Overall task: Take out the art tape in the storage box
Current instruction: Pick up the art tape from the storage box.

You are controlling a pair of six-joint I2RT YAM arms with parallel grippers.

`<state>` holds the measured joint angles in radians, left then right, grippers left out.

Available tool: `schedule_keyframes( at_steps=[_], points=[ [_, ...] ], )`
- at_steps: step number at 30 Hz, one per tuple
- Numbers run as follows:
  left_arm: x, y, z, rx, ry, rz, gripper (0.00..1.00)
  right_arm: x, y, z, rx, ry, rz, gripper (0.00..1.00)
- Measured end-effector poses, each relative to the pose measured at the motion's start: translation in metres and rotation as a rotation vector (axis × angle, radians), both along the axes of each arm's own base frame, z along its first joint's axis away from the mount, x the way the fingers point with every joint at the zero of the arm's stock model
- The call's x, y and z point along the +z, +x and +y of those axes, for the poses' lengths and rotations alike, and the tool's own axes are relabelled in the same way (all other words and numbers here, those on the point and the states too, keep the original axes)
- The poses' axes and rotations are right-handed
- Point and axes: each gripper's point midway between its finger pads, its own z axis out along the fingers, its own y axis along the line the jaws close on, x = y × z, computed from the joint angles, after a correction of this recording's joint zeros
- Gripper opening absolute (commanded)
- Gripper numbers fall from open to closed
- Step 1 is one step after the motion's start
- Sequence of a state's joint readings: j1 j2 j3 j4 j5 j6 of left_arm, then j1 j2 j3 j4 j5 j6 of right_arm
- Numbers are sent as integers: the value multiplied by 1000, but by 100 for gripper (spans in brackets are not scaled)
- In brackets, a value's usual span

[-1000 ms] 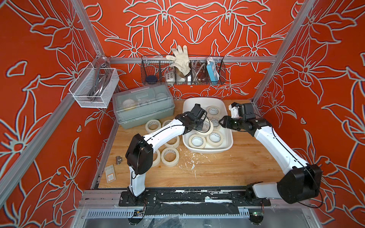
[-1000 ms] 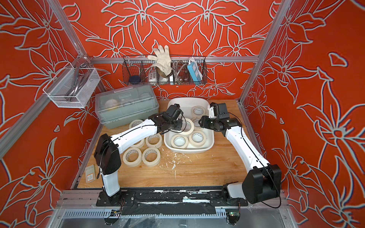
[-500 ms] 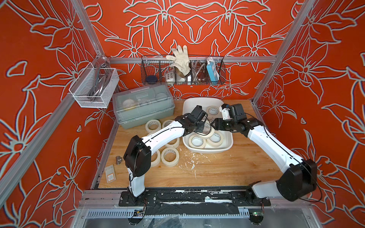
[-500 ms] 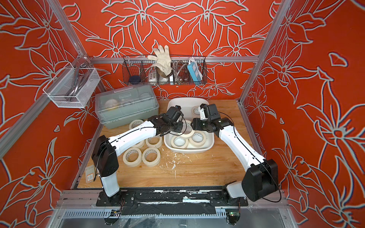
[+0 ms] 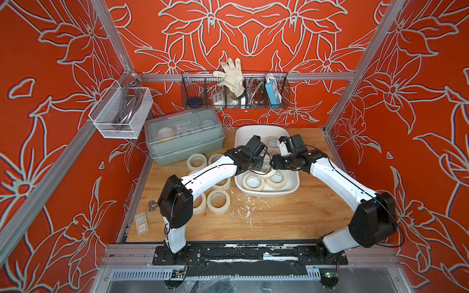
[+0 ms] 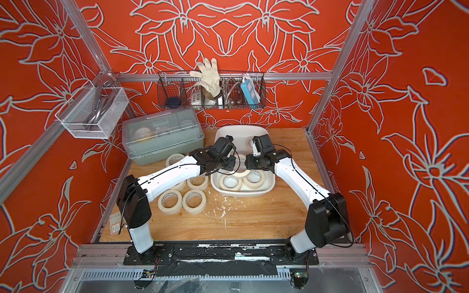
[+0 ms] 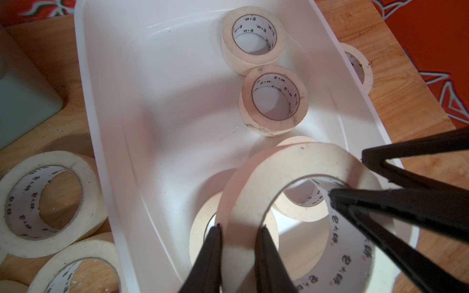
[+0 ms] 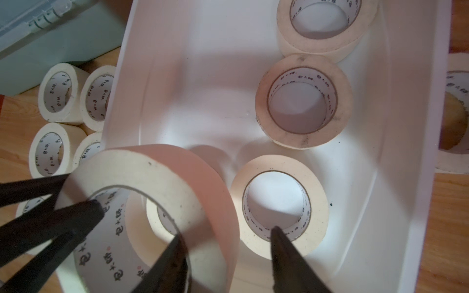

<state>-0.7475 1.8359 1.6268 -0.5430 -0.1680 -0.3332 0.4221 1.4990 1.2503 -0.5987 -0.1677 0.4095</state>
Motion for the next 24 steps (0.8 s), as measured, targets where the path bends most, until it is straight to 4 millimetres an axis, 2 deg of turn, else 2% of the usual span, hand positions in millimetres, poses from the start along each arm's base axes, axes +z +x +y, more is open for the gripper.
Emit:
schedule_keyframes(
  at_steps=[3, 6, 10, 13, 18, 22, 24],
  points=[
    [1, 0, -2, -4, -7, -3, 0, 2, -1, 4, 12, -3, -6, 15],
    [4, 0, -3, -9, -14, -10, 3, 2, -1, 4, 14, -11, -9, 9],
    [6, -1, -5, -20, -35, -14, 33, 4, 0, 4, 16, -12, -15, 2],
    [12, -4, -7, -26, -70, -13, 52, 3, 1, 0, 7, -36, -19, 0],
    [38, -10, -9, -35, -142, -39, 74, 5, 5, -12, -11, -103, -33, 0],
    [58, -17, -4, -28, -212, -64, 82, 16, 12, -22, -24, -158, -70, 0],
    [62, -20, 1, -19, -235, -63, 84, 22, 16, -28, -34, -177, -84, 0]
  ],
)
